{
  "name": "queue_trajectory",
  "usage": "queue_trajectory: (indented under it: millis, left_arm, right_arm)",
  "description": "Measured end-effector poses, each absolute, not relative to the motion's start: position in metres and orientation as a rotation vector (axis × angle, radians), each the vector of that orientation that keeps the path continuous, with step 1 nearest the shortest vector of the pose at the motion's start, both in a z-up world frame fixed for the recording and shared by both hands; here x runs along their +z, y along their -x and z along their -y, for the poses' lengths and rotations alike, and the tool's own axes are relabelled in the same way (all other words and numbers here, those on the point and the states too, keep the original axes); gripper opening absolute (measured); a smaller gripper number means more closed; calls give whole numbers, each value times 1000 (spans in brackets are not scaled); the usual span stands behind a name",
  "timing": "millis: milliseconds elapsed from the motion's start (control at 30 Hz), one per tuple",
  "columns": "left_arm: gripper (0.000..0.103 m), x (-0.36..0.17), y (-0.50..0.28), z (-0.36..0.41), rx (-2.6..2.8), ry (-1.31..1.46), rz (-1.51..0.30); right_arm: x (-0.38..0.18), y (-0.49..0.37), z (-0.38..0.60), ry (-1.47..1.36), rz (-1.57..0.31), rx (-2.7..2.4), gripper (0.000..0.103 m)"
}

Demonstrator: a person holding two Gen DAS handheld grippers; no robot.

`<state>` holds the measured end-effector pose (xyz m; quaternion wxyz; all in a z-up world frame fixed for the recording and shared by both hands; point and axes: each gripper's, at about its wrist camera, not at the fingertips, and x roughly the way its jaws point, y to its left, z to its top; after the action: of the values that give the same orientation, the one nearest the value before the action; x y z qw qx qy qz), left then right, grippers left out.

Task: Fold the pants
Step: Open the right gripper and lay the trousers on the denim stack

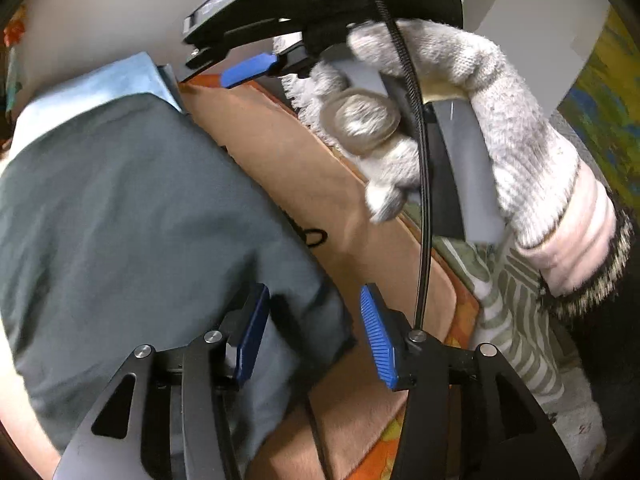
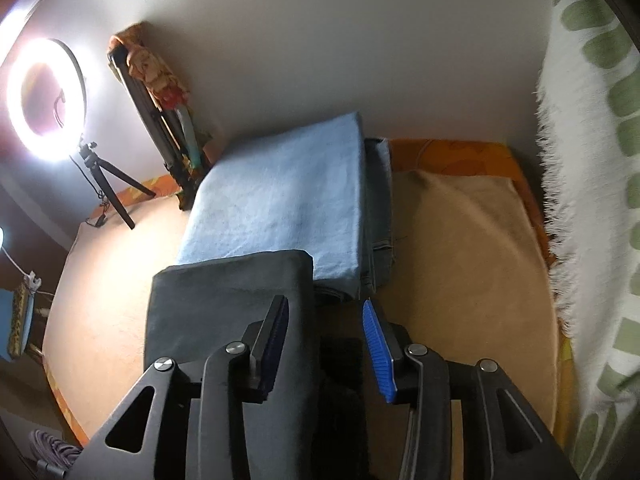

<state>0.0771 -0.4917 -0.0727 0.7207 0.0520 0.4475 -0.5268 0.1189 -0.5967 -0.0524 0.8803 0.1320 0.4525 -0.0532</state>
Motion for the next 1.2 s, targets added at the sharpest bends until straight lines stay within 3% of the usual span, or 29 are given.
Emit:
queue_trajectory:
  millis: [400,900,967,1000,1200]
  left_arm:
    - [46,-70,-79,351,-988,-17,-1002]
    - [44,-120,-102,313,-859,157,-1139]
    - [27,-123,-100,315,-868,152,-1141]
    - [24,-124,-98,318,-882,150,-1141]
    - [24,-120,-77,339,-961,41,-1130]
  right_arm:
    - [-33,-55,536,-211,-896,24,45]
    - [-92,-21,534,-124,-1042,10,45]
    - [-99,-20,538,-111,-1061,-7,45]
    - [-101,-20,539,-104,-1068,-17,45]
    - [-117,-28,546,-86,-1111,-40,44]
